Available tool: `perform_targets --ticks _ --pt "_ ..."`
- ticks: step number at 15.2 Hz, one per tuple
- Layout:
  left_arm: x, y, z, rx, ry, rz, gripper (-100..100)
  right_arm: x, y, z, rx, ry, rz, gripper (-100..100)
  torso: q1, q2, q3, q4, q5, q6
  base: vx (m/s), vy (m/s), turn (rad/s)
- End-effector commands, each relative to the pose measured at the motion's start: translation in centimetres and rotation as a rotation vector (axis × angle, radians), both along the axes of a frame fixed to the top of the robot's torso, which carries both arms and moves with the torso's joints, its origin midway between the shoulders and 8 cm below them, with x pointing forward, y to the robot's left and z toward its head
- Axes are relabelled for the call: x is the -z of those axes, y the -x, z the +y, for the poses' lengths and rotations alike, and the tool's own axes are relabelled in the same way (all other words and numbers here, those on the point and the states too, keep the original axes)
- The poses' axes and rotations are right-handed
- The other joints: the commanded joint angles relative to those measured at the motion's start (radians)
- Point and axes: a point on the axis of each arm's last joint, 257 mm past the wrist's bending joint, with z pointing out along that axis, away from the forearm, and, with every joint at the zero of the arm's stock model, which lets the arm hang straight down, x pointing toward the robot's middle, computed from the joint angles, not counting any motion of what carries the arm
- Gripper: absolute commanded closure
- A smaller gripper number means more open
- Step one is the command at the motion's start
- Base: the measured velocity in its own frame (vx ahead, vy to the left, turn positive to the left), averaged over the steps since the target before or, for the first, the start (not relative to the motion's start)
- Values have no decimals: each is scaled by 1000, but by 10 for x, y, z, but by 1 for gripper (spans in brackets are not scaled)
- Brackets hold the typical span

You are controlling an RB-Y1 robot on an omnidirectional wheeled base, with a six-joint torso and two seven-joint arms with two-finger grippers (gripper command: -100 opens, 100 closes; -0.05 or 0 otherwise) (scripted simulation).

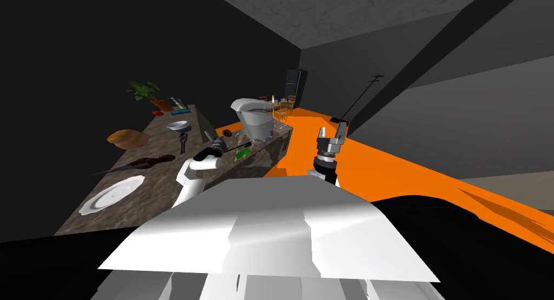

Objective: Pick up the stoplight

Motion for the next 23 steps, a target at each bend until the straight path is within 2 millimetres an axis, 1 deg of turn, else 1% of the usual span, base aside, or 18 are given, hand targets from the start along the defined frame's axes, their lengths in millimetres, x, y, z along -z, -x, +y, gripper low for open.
perform_targets --ticks 1,2,3,5,6,7,8,10,11,12,13,14,15,16,18,19,23 --pt "10 2 9 -24 23 43 -100 0 0 0 0 0 0 0 0 0 0 0 0 0 11 -19 -109" --pt "10 2 9 -24 23 43 -100 0 0 0 0 0 0 0 0 0 0 0 0 0 8 -12 -30" --pt "15 1 17 -45 48 68 -100 0 0 0 0 0 0 0 0 0 0 0 0 0 10 -18 -97" --pt "19 3 18 -52 51 86 -100 0 0 0 0 0 0 0 0 0 0 0 0 0 10 -14 -72" --pt "24 2 25 -73 77 110 -100 0 0 0 0 0 0 0 0 0 0 0 0 0 11 -15 -81" --pt "28 5 26 -79 80 128 -100 0 0 0 0 0 0 0 0 0 0 0 0 0 13 -17 -108" --pt "29 3 33 -97 104 140 -100 0 0 0 0 0 0 0 0 0 0 0 0 0 15 -21 -139" --pt "36 7 34 -106 109 169 -100 0 0 0 0 0 0 0 0 0 0 0 0 0 13 -17 -72" --pt "40 7 40 -127 135 190 -100 0 0 0 0 0 0 0 0 0 0 0 0 -1 12 -17 -78" --pt "44 10 41 -133 138 208 -100 0 0 0 0 0 0 0 0 0 0 0 0 0 14 -16 -102" --pt "44 10 41 -133 138 208 -100 0 0 0 0 0 0 0 0 0 0 0 0 0 9 -9 -42" --pt "48 11 46 -155 166 235 -100 0 0 0 0 0 0 0 0 0 0 0 0 0 9 -13 -80" --pt "51 13 47 -159 168 247 -100 0 0 0 0 0 0 0 0 0 0 0 0 0 11 -14 -97" --pt "54 13 51 -178 193 263 -100 0 0 0 0 0 0 0 0 0 0 0 0 0 15 -18 -123" --pt "58 17 52 -185 197 284 -100 0 0 0 0 0 0 0 0 0 0 0 0 0 13 -13 -63" --pt "62 19 56 -205 223 307 -100 0 0 0 0 0 0 0 0 0 0 0 0 -1 11 -12 -79" --pt "74 27 63 -248 278 370 -100 0 0 0 0 0 0 0 0 0 0 0 0 0 18 -15 -96"
